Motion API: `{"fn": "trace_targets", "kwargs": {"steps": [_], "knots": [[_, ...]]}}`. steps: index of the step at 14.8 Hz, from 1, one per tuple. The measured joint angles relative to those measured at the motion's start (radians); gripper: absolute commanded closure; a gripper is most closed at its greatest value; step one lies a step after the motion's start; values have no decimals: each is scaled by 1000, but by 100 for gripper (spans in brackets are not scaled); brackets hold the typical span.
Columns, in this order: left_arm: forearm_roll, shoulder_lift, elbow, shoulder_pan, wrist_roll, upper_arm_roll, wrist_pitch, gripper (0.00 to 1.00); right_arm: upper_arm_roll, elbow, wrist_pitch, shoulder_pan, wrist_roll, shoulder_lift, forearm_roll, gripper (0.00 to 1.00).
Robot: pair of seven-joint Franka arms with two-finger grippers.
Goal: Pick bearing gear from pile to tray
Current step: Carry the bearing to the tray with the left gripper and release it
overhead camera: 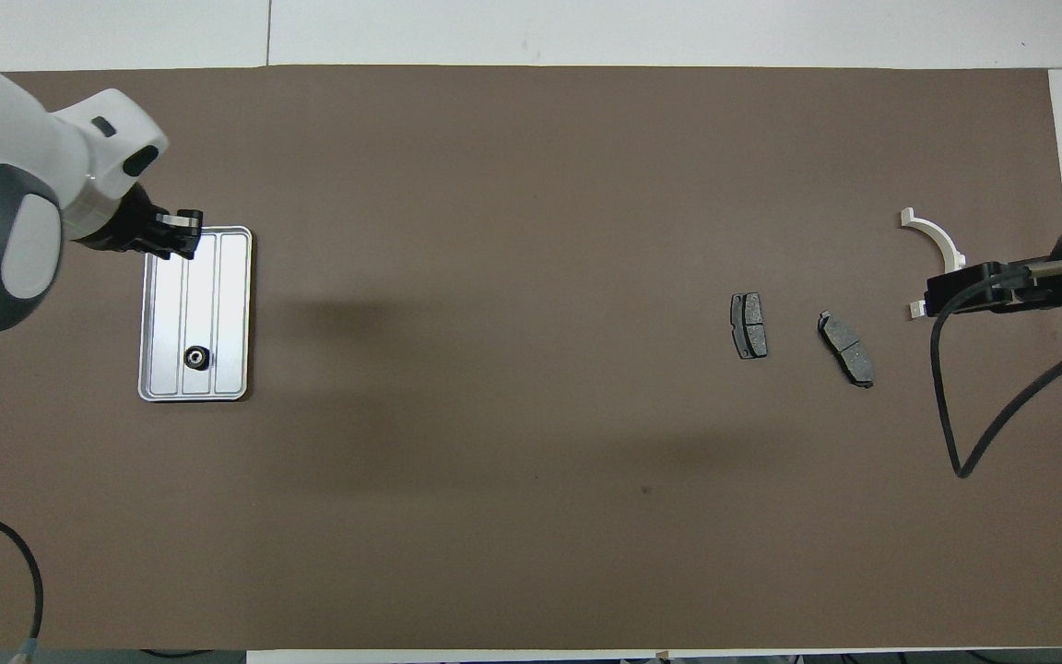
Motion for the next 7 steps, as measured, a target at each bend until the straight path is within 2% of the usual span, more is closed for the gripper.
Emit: {"fn": "trace_targets", "kwargs": {"steps": [3,7], "knots": [[-9,-10,-137,64,84,-2,187,100,0,1,0,3,0,-2,0,0],[-10,-22,-350,72,91,-6,435,100,0,1,0,8,0,-2,0,0]]}}
